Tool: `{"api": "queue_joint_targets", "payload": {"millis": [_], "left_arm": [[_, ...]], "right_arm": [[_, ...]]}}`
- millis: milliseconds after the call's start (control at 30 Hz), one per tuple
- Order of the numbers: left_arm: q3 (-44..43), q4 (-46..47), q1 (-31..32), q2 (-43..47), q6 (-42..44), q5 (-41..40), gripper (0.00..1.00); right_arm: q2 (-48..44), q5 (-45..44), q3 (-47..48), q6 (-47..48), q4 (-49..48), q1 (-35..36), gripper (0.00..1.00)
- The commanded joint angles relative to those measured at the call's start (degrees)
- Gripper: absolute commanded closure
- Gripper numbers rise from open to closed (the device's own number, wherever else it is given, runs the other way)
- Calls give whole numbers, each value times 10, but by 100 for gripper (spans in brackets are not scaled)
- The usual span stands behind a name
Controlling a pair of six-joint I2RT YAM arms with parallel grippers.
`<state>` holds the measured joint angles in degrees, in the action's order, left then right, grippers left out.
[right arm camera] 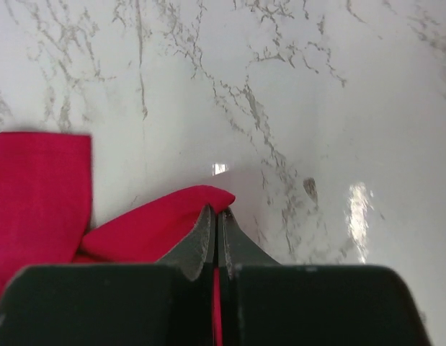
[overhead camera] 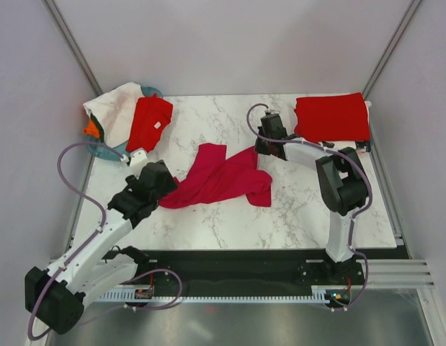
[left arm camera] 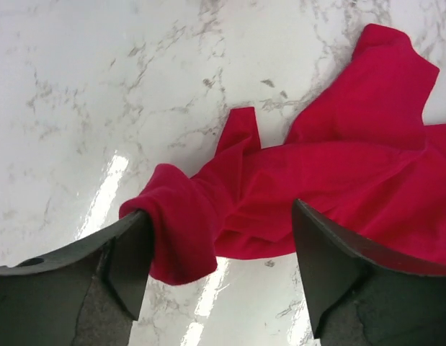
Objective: Fold and stack the t-shirts
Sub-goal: Flatten the tshirt out
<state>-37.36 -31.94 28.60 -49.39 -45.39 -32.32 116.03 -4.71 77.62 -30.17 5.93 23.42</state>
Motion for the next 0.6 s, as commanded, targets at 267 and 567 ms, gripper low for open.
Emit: {"api": "queue_joint_targets", "payload": {"millis": [267, 567], "left_arm": [[-211, 112, 36, -218, 181, 219, 4], [-320, 123, 61, -355, 260, 255, 2]], "right_arm": [[-232, 10, -183, -5, -7, -1, 100], [-337, -18, -266, 1, 12, -3, 100]]}}
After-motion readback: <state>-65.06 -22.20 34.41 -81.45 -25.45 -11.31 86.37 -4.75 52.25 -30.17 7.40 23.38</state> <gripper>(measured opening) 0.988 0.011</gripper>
